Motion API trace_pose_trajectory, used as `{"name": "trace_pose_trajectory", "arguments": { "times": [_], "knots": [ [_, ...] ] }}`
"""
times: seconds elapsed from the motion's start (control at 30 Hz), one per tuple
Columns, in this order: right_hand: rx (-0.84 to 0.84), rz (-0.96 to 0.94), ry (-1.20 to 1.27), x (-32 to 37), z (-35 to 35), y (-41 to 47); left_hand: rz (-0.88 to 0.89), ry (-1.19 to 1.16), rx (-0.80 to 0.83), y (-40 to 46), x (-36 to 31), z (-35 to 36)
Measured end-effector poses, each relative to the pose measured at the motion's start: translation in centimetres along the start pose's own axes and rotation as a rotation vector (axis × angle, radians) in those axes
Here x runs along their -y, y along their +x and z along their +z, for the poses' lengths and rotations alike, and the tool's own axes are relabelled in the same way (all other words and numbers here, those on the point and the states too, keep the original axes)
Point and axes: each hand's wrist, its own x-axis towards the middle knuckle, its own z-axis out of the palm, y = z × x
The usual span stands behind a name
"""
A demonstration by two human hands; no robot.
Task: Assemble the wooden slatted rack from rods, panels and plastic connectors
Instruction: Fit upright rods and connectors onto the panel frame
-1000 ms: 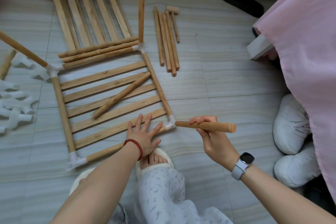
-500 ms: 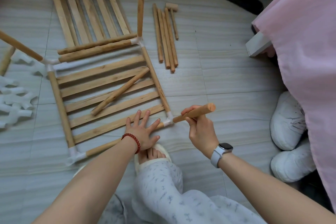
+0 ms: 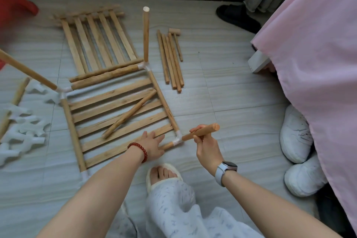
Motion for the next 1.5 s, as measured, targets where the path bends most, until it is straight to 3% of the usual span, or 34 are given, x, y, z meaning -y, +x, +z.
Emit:
{"name": "trace_pose_trajectory", "arguments": {
  "times": [0.1,0.17,0.27,0.33,0.47,0.67,0.83,1.0,1.13,1.2,1.33,1.5],
  "knots": [
    [0.071,0.107,-0.088,1.3,-0.3,0.8,0.042,0.014,-0.059,-1.5,0.3,-1.9],
    [0.152,0.233,-0.271,1.8,-0.4,0.9,0.051,0.007,-0.084,-2.4,0.8,-3.2],
    [0.365,0.358,-0.464,2.6,-0.1,0.6,0.054,0.009,-0.119,-4.1,1.9,-4.8],
    [0.487,0.299,-0.47,3.5,0.6,1.0,0.059,0.019,-0.129,-5.6,2.9,-5.6],
    [0.566,0.1,-0.424,7.0,3.7,3.5,0.033,-0.051,-0.257,-9.1,6.8,-6.8],
    [0.703,-0.143,-0.574,10.1,10.1,7.7,-0.082,-0.265,-0.464,-10.7,13.4,-5.1],
    [0.889,-0.252,-0.86,7.4,15.2,9.1,-0.118,-0.327,-0.572,-6.9,14.1,-1.7],
    [0.96,-0.313,-1.03,3.7,16.2,8.4,-0.164,-0.124,-0.457,-1.3,11.3,-0.6],
    [0.989,-0.366,-1.008,2.9,15.0,9.1,-0.307,0.027,-0.651,1.1,9.6,0.0],
    [0.994,-0.346,-0.962,2.9,14.9,9.2,-0.271,0.076,-0.68,1.6,9.5,0.1],
    [0.986,-0.337,-0.927,2.6,14.7,9.5,-0.215,-0.146,-0.621,1.4,10.6,-0.3],
    [0.915,-0.45,-1.049,2.3,14.7,8.8,-0.162,-0.6,-0.715,-1.8,13.8,0.7]
  ]
}}
